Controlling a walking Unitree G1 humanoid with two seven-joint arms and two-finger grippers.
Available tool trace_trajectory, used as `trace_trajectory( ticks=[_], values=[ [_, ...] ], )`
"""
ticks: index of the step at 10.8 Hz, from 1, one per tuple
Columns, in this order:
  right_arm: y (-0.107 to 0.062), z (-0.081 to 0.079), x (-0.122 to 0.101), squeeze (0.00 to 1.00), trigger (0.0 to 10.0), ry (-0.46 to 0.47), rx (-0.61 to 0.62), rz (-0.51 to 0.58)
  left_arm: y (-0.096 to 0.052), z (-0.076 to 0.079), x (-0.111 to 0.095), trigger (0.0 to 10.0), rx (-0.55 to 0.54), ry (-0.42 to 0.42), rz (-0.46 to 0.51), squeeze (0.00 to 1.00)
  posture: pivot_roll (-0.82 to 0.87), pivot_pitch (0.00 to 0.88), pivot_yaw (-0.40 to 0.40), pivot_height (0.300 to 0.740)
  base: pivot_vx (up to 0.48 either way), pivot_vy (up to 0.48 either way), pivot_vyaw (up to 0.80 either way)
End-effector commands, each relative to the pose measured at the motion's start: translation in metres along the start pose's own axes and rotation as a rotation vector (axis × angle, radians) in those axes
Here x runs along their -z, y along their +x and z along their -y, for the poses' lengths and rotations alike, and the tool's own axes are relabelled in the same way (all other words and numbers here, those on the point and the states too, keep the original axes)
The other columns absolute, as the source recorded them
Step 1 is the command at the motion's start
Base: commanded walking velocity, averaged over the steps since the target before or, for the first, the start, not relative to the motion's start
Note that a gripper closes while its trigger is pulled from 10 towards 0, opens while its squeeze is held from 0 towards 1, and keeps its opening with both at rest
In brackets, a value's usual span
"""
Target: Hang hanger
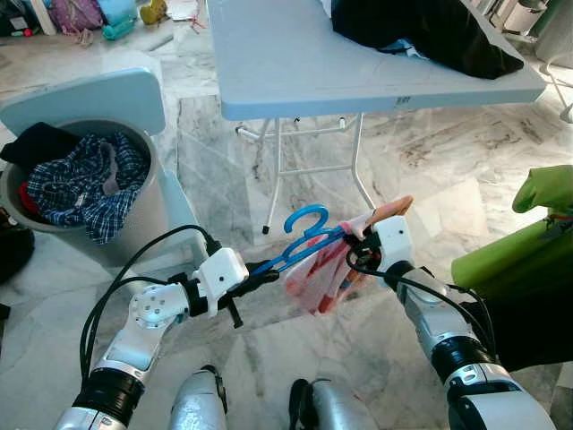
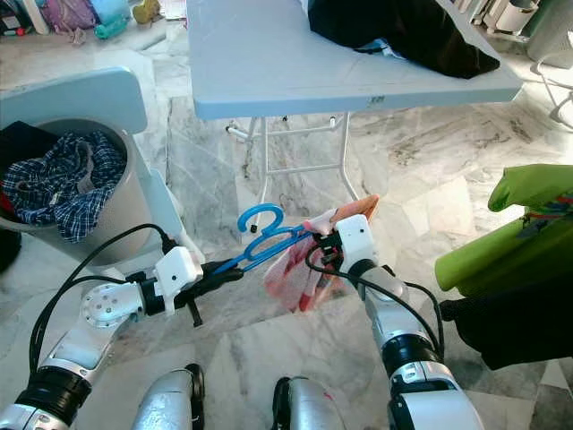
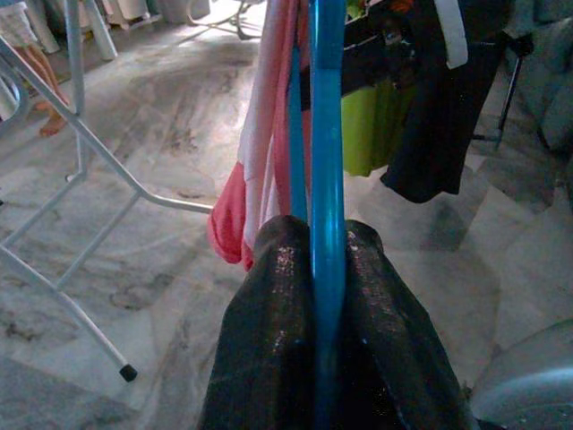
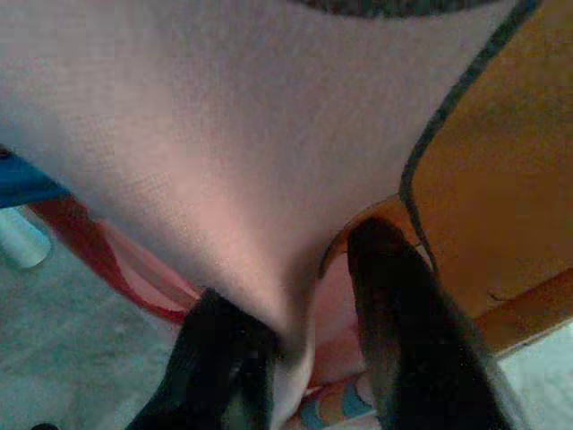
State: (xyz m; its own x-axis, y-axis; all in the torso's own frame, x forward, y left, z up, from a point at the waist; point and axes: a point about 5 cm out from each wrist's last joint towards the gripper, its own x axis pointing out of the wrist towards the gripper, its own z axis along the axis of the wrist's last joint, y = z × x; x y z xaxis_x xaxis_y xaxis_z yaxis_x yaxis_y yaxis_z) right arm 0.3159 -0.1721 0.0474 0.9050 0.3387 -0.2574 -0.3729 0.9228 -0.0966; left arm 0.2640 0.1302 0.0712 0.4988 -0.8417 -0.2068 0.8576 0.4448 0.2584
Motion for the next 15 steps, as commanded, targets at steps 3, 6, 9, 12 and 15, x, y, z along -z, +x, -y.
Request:
trace_trajectory(
  ticks=[3,6,9,12,15],
  values=[
    [-0.003,0.014,-0.001,0.0,0.0,0.005,0.072,0.004,0.002,0.003,-0.003,0.0,0.014,0.017,0.011,0.0,0.04,0.166,-0.07,0.74,0.0,0.0,0.0],
    [-0.004,0.032,-0.017,0.0,0.0,0.052,0.228,0.096,-0.002,0.004,0.002,0.0,0.02,0.031,-0.023,0.0,0.03,0.167,-0.062,0.74,0.0,0.0,0.0],
    [-0.01,0.063,-0.044,0.0,0.0,0.053,0.435,0.216,-0.008,0.008,0.014,0.0,0.031,0.037,-0.081,0.0,0.03,0.172,-0.067,0.74,0.0,0.0,0.0],
    [-0.015,0.086,-0.073,0.0,0.0,0.012,0.597,0.305,-0.011,0.019,0.021,0.0,0.037,0.022,-0.104,0.0,0.03,0.167,-0.078,0.74,0.0,0.0,0.0],
    [-0.024,0.097,-0.06,0.0,0.0,-0.062,0.717,0.232,-0.028,0.037,0.028,0.0,-0.059,-0.095,-0.071,0.0,0.04,0.157,-0.096,0.74,0.0,0.0,0.0]
  ],
)
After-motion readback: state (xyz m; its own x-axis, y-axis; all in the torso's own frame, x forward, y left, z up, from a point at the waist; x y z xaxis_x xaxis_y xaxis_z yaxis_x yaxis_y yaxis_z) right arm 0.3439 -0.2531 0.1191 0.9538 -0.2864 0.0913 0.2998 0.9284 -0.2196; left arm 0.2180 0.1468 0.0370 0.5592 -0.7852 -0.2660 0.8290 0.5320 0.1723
